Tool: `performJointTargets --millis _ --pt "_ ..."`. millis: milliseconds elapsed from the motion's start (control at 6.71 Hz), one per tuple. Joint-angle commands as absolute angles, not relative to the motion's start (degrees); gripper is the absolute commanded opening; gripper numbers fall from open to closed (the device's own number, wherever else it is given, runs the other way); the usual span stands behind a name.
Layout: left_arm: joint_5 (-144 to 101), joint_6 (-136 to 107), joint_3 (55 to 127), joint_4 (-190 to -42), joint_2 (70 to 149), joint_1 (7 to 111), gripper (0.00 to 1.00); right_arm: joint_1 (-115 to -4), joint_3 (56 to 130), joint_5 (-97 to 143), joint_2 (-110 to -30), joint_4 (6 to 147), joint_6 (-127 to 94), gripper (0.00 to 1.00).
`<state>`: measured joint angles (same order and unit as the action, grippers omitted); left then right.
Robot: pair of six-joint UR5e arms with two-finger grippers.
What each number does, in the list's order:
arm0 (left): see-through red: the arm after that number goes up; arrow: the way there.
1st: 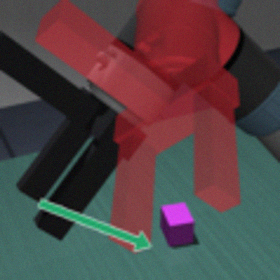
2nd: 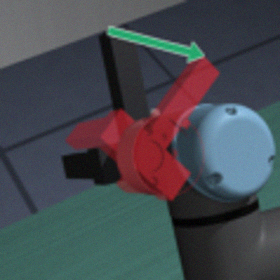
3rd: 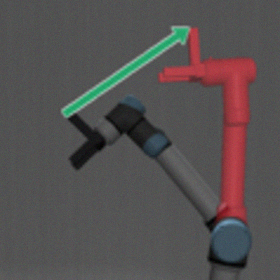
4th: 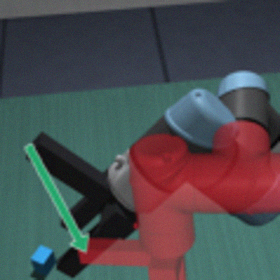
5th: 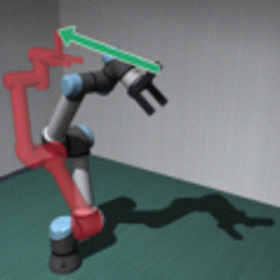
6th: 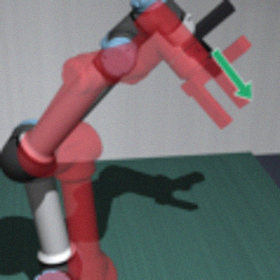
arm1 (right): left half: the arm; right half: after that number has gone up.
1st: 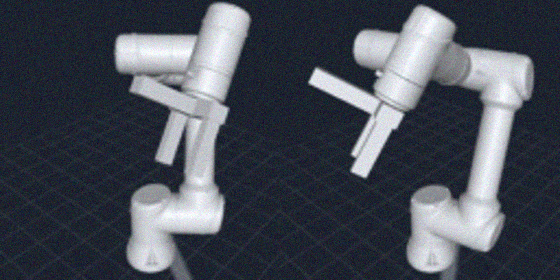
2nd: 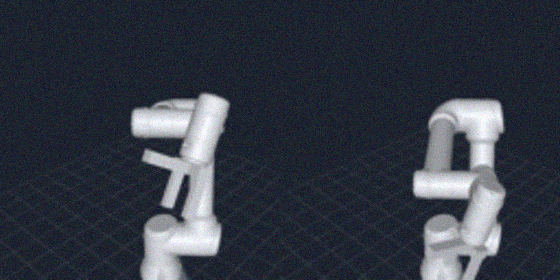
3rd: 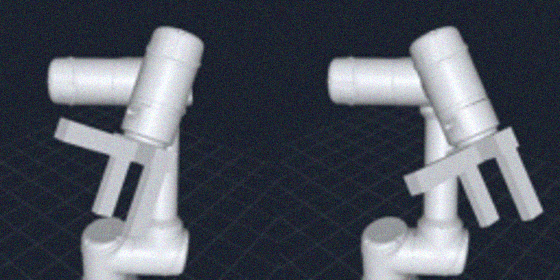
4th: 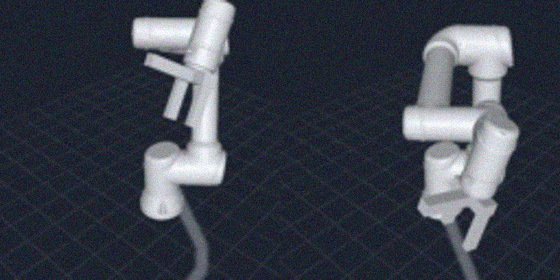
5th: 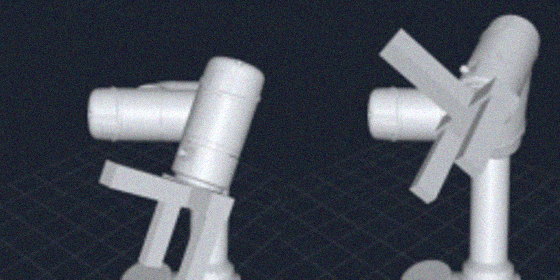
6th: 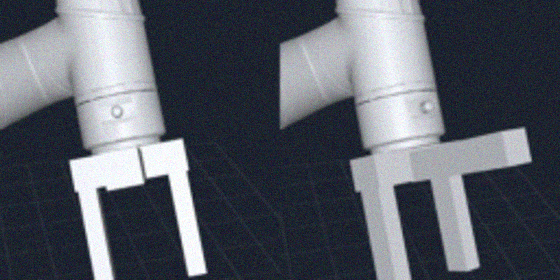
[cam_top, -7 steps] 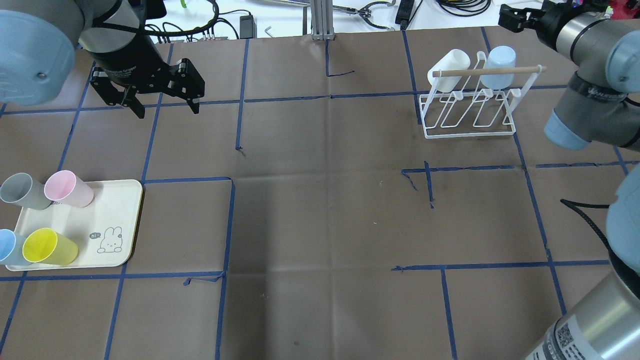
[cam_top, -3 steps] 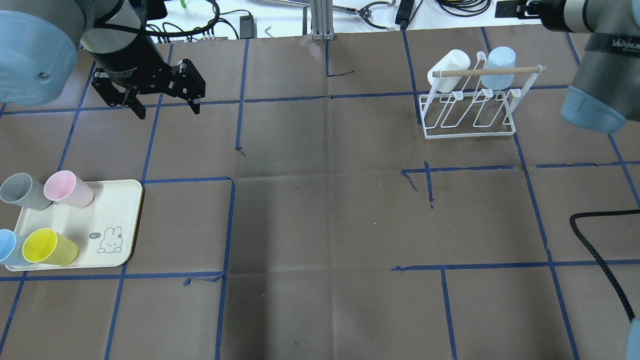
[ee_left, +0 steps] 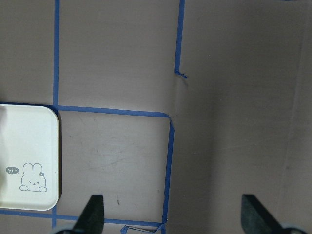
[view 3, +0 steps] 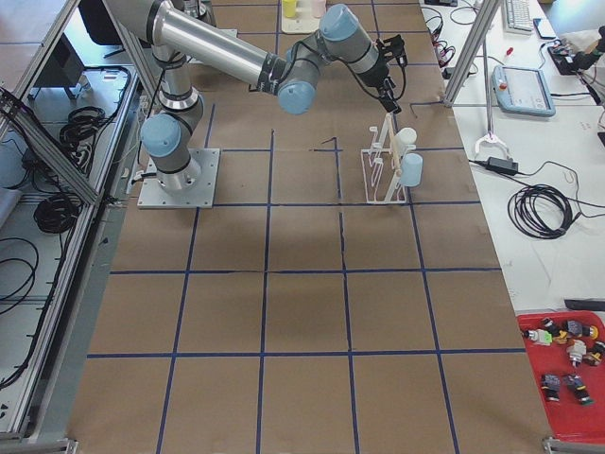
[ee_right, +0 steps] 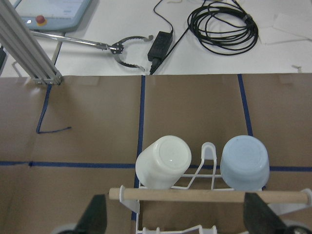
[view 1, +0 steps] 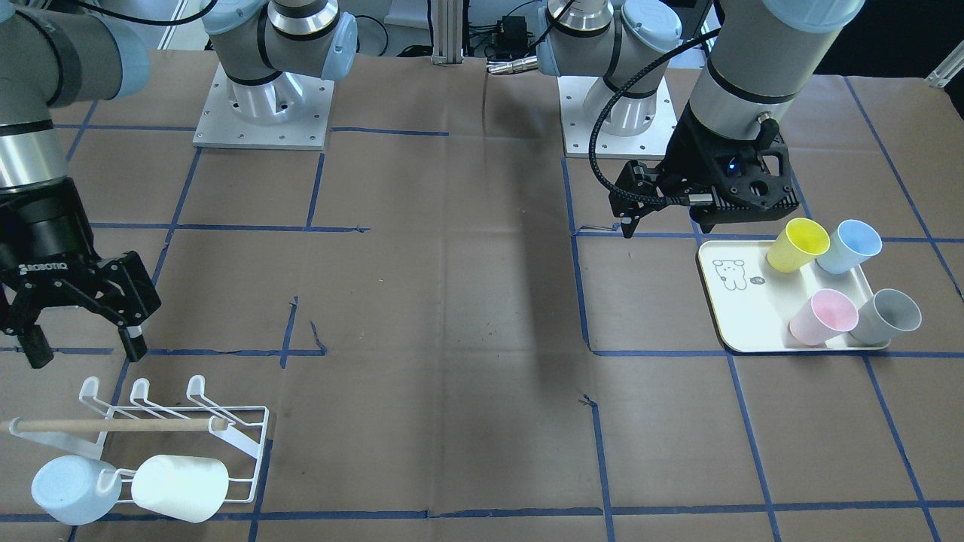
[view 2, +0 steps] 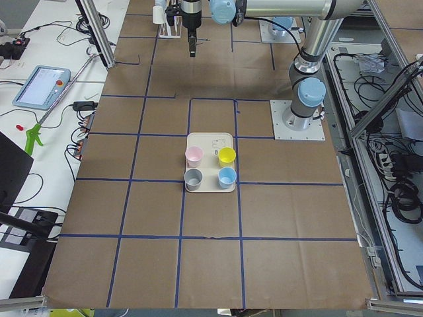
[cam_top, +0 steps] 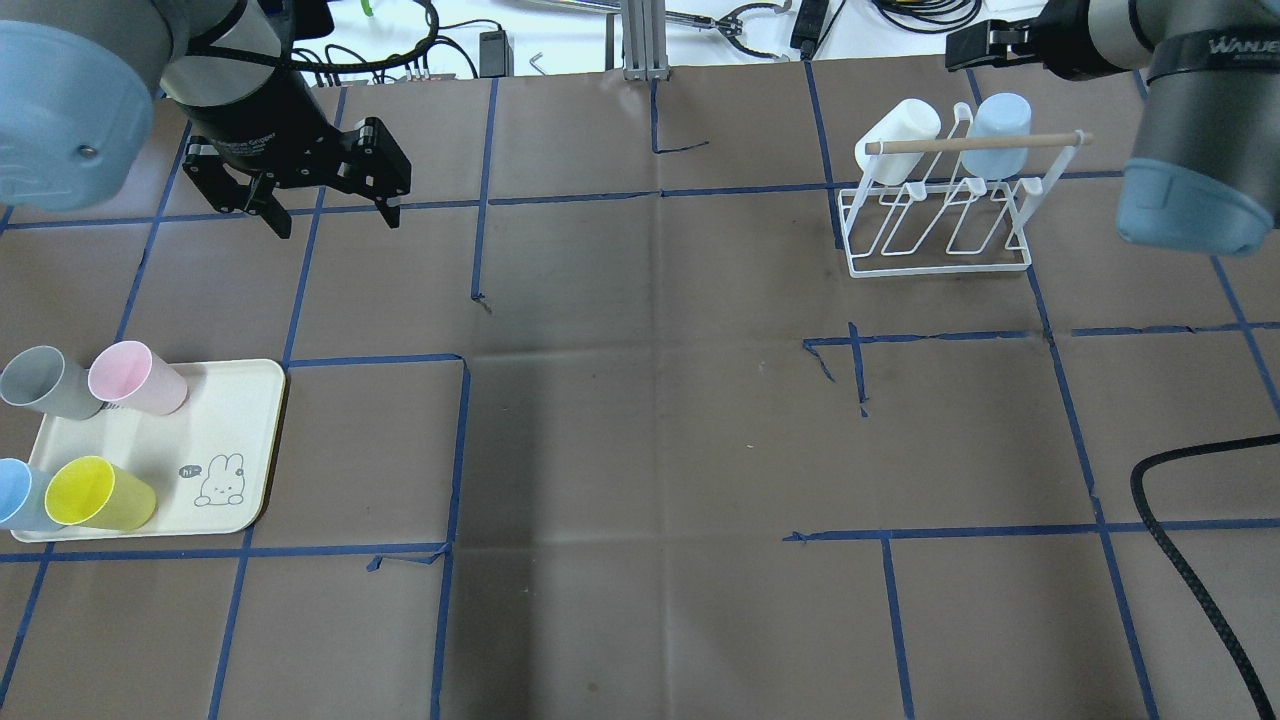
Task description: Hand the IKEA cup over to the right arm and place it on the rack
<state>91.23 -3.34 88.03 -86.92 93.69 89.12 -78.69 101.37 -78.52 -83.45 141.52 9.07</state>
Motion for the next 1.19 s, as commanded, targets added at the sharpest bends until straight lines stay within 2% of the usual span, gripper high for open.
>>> performJointTargets --millis 0,447,745,1043 --pt "91.23 -3.34 88.07 -86.92 93.69 89.12 1.0 -83.04 100.02 -85.65 -85.33 129.15 6.77 1.0" --pt "91.23 -3.34 88.07 -86.92 93.69 89.12 1.0 -83.76 99.15 -86.13 -94.89 107.82 2.74 1.0" --pt "91.23 -3.34 88.07 -86.92 93.69 89.12 1.0 -86.11 94.51 -85.52 -95.71 95.24 0.36 1.0" --pt "91.23 -3.34 88.15 -86.92 93.6 89.12 1.0 -90.51 93.34 -86.57 -94.93 95.18 -1.14 1.0"
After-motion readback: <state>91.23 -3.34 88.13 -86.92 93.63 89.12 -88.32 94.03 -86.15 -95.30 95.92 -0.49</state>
